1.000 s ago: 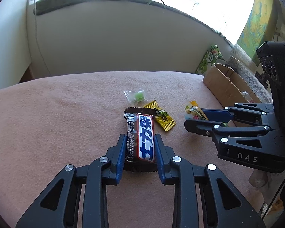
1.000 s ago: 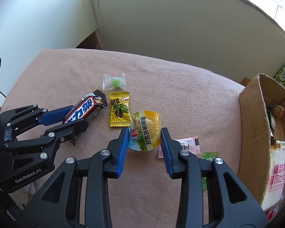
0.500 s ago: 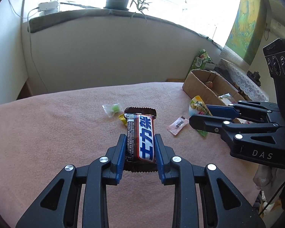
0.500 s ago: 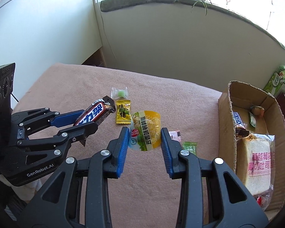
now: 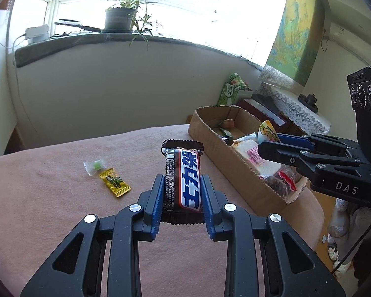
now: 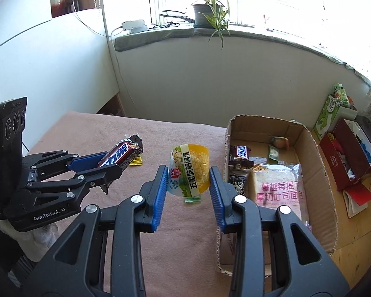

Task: Organize snacks

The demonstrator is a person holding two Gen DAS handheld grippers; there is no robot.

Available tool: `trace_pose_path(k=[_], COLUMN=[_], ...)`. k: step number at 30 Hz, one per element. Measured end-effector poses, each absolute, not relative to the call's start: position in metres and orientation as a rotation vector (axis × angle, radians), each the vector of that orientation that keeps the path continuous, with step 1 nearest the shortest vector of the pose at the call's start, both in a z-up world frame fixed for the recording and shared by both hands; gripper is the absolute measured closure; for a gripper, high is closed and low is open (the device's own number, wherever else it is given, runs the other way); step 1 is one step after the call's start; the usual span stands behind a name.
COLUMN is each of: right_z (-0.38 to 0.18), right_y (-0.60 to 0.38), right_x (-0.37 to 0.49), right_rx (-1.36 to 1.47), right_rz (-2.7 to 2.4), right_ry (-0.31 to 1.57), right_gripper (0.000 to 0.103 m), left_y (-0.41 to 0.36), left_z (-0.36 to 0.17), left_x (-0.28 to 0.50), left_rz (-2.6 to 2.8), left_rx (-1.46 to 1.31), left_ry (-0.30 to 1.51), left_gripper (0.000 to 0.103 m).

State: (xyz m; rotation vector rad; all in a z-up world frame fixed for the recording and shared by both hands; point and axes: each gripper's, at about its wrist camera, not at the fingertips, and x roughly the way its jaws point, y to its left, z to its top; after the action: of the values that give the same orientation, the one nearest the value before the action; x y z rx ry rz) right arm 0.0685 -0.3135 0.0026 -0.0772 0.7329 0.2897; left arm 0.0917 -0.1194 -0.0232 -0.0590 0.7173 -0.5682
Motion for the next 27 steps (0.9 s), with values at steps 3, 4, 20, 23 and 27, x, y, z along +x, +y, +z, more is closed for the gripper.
trace_pose_path(k=[3,4,20,23,27], right_z=[0.005,0.007,-0.005,-0.008,-0.012], right_y=[-0.331,-0.338,-0.432,-0.444,-0.454], right_x=[0.064,0.063,0.066,0.071,0.077], right_rx=[-0.07,-0.065,-0.008,0.006,0.008], right_rz=[0.257,0.248,0.14,0.132,0.124], right_ry=[0.719,0.716,0.717,0.718,0.726], right_gripper=[0.068,0.068,0.068,0.068,0.068], left_y=[-0.134,-0.139,-0.217,-0.227,-0.241], left_z=[-0.018,-0.017,-0.008,-0.011,-0.015], left_x=[0.092,0.093,0.121,0.125,0.128], left_rz=[-0.587,-0.591,-0.615,-0.611,-0.616], left_rx=[-0.048,-0.043,0.031,0.035,0.035], left_ry=[0.715,0.715,0.734,0.741,0.745], left_gripper=[0.076,0.076,0.076,0.076,0.076])
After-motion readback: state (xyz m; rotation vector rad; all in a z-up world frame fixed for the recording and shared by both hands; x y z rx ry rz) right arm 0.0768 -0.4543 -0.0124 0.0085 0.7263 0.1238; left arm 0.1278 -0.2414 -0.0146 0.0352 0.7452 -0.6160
